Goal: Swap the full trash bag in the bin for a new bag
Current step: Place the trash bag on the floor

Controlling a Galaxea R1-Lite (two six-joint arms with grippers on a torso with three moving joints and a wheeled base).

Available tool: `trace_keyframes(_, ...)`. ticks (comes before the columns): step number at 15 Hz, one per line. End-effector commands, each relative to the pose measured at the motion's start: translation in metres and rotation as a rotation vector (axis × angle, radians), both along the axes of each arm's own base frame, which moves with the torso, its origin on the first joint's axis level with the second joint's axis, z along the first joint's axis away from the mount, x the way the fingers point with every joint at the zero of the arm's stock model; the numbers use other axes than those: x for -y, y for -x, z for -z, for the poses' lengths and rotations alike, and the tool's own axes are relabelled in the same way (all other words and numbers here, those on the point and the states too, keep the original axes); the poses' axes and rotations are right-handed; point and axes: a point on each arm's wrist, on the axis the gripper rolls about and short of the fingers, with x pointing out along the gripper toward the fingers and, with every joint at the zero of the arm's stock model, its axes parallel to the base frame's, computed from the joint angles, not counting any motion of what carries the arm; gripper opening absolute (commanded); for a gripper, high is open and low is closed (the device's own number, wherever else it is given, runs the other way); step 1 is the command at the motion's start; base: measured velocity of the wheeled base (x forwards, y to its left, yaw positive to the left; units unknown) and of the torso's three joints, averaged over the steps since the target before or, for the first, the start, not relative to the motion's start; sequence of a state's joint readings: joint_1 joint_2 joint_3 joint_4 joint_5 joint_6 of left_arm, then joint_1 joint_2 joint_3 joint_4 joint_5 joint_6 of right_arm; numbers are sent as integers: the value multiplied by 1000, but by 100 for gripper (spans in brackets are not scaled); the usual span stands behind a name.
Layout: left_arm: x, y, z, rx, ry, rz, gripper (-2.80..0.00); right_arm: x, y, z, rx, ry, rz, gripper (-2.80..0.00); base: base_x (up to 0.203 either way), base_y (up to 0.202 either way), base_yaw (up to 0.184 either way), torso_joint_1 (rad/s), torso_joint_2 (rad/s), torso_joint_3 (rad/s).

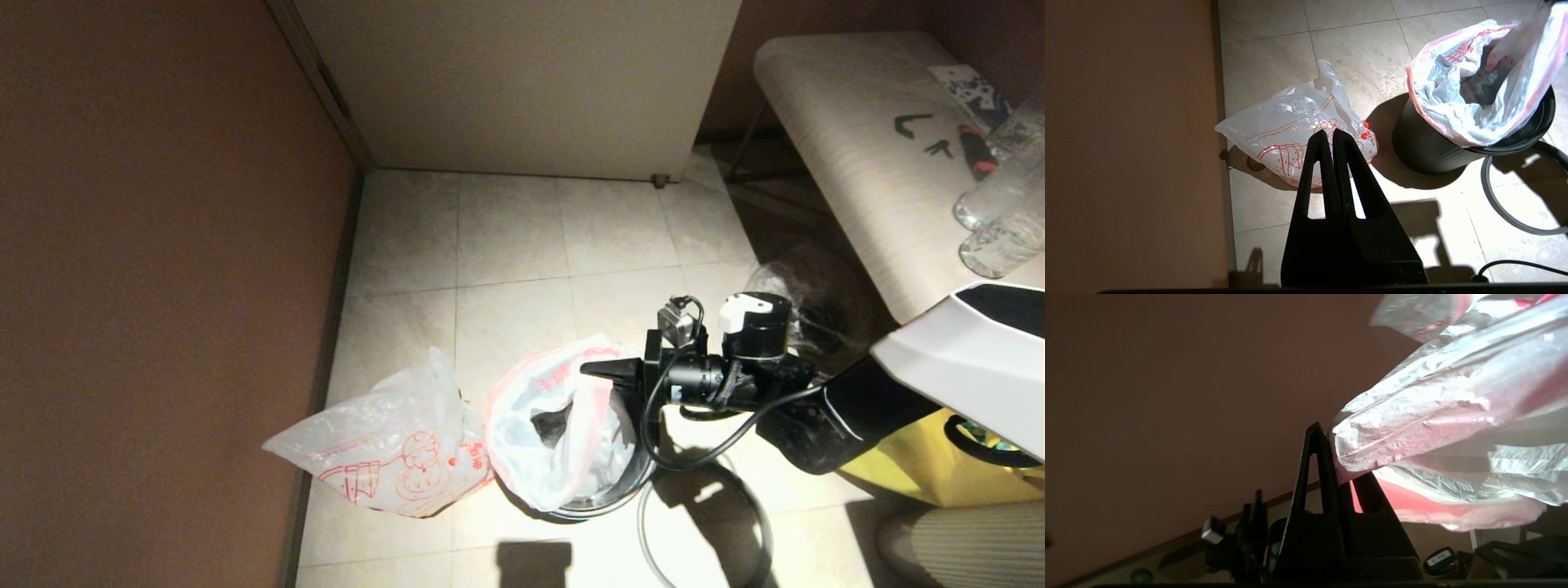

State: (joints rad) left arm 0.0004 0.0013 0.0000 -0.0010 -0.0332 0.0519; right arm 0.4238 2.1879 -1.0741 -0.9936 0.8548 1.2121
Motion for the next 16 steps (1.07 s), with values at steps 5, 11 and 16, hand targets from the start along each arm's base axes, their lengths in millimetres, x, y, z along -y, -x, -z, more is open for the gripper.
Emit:
trace_keyframes(5, 0, 0, 1, -3, 0, 1, -280, -2, 22, -46, 62, -59, -38, -280, 0, 0, 0, 0, 0, 0)
trace_keyframes(11, 0, 0, 1, -3, 0, 1, -280, -6, 50, -88, 148, -108, -84, -280, 0, 0, 0, 0, 0, 0)
trace_keyframes(16, 0, 0, 1, -3, 0, 1, -280, 8, 83, -165, 317, -219, -97, -280, 0, 0, 0, 0, 0, 0)
